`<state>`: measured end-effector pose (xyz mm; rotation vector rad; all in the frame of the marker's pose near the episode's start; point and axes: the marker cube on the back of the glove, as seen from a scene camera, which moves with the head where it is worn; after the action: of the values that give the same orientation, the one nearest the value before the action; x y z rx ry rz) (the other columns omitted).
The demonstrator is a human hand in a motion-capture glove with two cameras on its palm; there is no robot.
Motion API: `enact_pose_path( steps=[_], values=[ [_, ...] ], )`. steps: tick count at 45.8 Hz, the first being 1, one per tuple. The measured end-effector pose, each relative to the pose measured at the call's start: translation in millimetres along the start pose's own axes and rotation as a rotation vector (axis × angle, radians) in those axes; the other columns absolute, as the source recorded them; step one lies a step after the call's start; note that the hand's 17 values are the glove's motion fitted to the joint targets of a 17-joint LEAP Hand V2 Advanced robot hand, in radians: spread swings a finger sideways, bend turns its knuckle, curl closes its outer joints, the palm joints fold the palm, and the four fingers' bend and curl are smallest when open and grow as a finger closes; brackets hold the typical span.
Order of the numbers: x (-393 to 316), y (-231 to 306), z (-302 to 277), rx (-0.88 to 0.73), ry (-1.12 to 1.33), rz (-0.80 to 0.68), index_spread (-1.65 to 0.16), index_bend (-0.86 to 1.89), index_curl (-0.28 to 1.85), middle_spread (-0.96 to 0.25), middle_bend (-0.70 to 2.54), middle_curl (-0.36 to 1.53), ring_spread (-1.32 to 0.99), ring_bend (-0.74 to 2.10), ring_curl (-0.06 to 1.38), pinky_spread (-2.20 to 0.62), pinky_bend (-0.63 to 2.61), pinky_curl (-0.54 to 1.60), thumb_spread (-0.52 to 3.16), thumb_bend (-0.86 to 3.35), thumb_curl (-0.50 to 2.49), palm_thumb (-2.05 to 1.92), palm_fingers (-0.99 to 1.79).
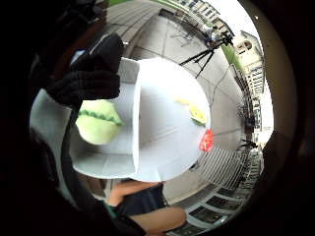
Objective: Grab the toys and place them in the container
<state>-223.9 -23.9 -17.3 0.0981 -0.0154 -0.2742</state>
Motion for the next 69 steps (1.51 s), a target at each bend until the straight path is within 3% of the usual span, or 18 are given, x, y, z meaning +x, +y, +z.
enact_pose_path(
  steps=[3,8,27,39,48,56,62,68,69],
  values=[
    [10,0,-1,-0.028,-0.077,-0.085,-0.15,0.07,0.64,-0.03,0.40,0.52,-0.22,0.77,0.37,-0.16,1.18,0.47,0.92,-0.09,0.58,-0.03,-0.04],
    [9,34,-19,0.013,-0.014,-0.013,-0.12,0.11,0.59,0.02,0.40,0.51,-0.19,0.75,0.34,-0.10,1.12,0.44,0.94,-0.07,0.52,-0.05,-0.06],
    [234,34,-10,0.063,0.111,0.182,-0.11,0.16,0.49,-0.01,0.44,0.50,-0.24,0.79,0.33,-0.05,0.98,0.36,0.91,-0.08,0.37,-0.08,0.02],
    [357,48,66,0.011,0.110,0.296,-0.13,0.17,0.47,-0.06,0.41,0.48,-0.28,0.75,0.32,-0.05,0.95,0.35,0.89,-0.08,0.32,-0.08,-0.01],
    [407,61,158,-0.149,0.073,0.389,-0.17,0.15,0.45,-0.09,0.38,0.46,-0.33,0.69,0.29,-0.05,0.94,0.34,0.88,-0.07,0.30,-0.08,-0.05],
    [435,60,255,-0.055,0.101,0.473,-0.19,0.14,0.42,-0.10,0.38,0.46,-0.37,0.65,0.28,-0.04,0.86,0.33,0.89,-0.06,0.28,-0.06,-0.07],
    [438,83,289,-0.362,0.065,0.475,-0.21,0.14,0.40,-0.13,0.38,0.46,-0.38,0.63,0.28,-0.04,0.81,0.32,0.95,0.00,0.29,0.04,-0.05],
    [443,85,295,-0.394,0.010,0.523,-0.25,0.26,0.43,-0.20,0.40,0.47,-0.44,0.70,0.29,-0.07,0.77,0.29,1.10,0.23,0.36,0.42,0.24],
    [442,85,294,-0.395,0.008,0.519,-0.25,0.33,0.46,-0.21,0.43,0.48,-0.46,0.74,0.30,-0.09,0.80,0.30,1.12,0.27,0.38,0.49,0.43]
  ],
)
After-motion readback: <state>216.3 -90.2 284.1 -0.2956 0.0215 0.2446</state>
